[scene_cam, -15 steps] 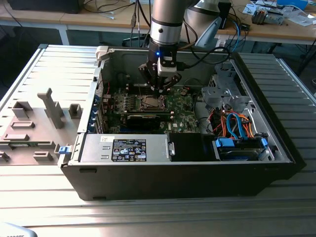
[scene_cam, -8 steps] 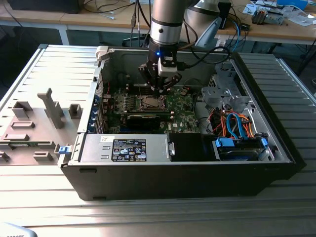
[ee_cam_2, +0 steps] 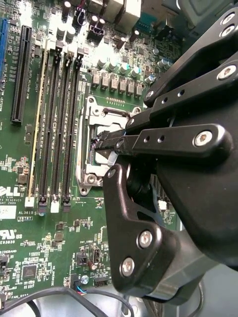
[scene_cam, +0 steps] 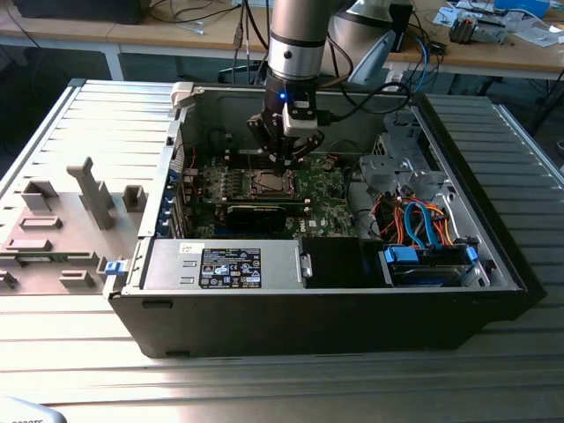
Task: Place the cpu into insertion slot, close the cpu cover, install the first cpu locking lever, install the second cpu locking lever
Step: 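Install the first cpu locking lever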
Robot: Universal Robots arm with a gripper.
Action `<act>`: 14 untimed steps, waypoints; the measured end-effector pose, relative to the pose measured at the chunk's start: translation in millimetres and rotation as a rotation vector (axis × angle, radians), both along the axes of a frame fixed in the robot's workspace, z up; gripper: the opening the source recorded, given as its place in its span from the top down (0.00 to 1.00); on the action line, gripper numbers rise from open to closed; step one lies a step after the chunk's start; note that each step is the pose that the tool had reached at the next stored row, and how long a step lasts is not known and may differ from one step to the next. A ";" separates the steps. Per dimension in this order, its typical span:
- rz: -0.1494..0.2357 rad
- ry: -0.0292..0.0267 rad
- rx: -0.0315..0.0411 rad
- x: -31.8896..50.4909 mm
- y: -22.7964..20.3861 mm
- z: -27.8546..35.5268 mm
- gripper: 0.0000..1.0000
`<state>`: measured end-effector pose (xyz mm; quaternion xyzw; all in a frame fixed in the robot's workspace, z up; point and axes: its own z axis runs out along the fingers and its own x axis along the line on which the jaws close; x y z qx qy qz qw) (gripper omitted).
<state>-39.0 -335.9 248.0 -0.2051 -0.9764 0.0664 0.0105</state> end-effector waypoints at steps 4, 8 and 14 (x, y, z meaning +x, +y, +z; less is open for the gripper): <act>0.009 0.0000 0.0000 0.0 0.0 0.0 0.89; 0.018 0.0000 -0.0001 0.0 0.0 0.0 0.89; 0.031 0.0000 0.0000 0.0 0.0 0.0 0.89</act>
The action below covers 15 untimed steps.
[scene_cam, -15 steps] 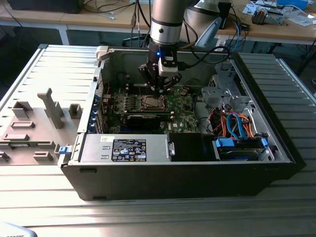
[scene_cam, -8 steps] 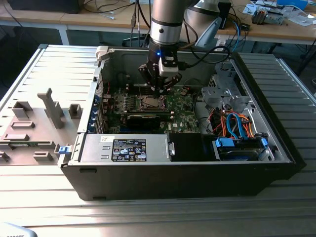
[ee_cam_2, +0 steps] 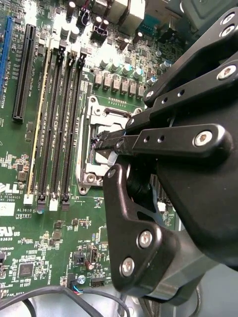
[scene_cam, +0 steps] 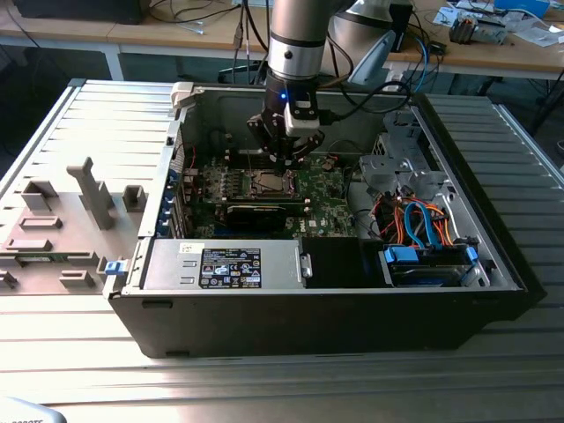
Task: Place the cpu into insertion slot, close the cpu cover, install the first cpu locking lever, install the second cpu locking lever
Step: 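Install the first cpu locking lever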
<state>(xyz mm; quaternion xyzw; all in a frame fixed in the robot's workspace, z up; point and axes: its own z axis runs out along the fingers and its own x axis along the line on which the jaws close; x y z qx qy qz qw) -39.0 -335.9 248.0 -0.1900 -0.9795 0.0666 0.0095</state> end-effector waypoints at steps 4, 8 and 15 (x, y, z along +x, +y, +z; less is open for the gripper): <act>0.008 0.0000 -0.0001 0.0 0.0 0.0 0.89; 0.018 0.0000 0.0000 0.0 0.0 0.0 0.89; 0.034 0.0000 0.0000 0.0 0.0 0.0 0.89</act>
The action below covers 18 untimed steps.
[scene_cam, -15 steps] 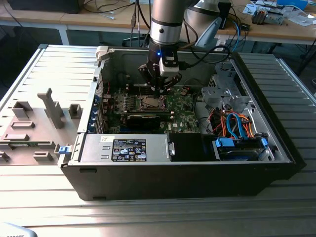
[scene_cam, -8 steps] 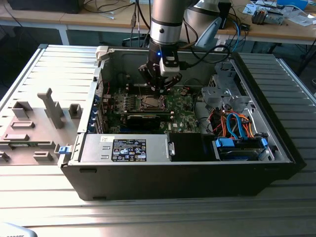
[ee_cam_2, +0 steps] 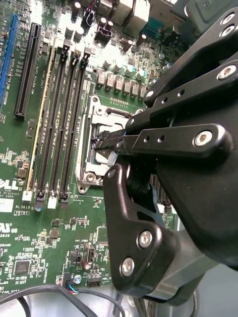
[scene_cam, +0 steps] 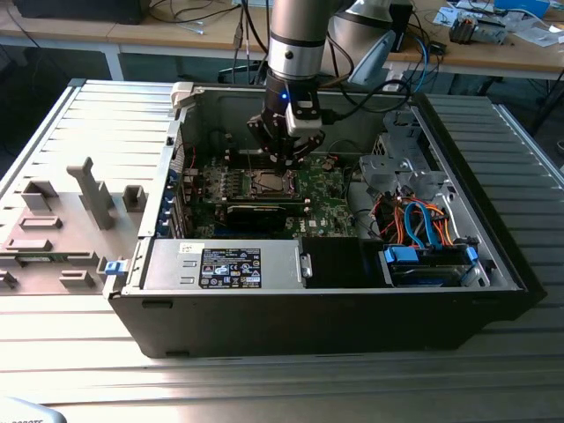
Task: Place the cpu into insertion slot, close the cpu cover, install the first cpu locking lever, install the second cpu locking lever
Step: 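Install the first cpu locking lever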
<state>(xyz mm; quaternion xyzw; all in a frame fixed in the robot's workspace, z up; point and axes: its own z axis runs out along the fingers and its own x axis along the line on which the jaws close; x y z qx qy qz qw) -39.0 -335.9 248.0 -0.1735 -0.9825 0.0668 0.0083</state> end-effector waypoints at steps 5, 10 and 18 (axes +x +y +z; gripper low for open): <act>0.016 0.0000 0.0000 0.0 0.0 0.0 0.89; 0.026 0.0001 0.0000 0.0 0.0 0.0 0.89; 0.044 0.0000 0.0000 0.0 0.0 0.0 0.89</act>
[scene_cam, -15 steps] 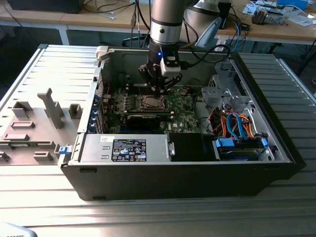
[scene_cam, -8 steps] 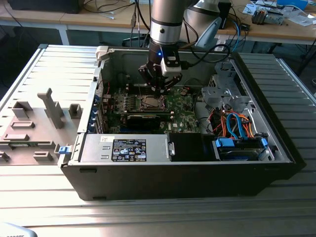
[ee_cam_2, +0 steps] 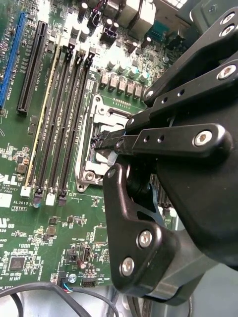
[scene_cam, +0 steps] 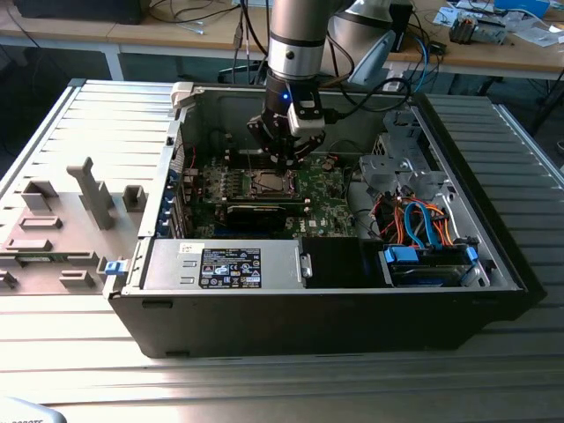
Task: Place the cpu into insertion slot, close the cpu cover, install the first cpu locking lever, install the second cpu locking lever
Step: 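Install the first cpu locking lever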
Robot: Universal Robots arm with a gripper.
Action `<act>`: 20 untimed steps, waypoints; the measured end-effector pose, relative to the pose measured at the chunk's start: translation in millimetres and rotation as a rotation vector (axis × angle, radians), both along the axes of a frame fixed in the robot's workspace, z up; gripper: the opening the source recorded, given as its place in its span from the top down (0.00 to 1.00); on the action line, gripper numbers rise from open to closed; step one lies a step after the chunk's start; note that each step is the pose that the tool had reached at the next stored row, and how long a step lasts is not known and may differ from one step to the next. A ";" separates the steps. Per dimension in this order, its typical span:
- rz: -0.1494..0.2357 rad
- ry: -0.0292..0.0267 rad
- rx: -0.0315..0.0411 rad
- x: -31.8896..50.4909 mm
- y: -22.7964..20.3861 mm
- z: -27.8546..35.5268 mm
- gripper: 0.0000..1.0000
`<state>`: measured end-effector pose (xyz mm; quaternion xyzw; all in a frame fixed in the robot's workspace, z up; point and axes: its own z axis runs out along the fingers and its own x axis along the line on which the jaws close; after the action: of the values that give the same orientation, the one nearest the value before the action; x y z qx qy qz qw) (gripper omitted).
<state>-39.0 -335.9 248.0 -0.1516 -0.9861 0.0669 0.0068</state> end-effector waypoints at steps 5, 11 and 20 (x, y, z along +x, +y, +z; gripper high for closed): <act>0.010 0.0000 0.0000 0.0 0.0 0.0 0.89; 0.021 0.0000 0.0001 0.0 0.0 0.0 0.89; 0.041 0.0000 0.0001 0.0 0.0 0.0 0.89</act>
<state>-39.0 -335.9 248.0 -0.1315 -0.9890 0.0670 0.0055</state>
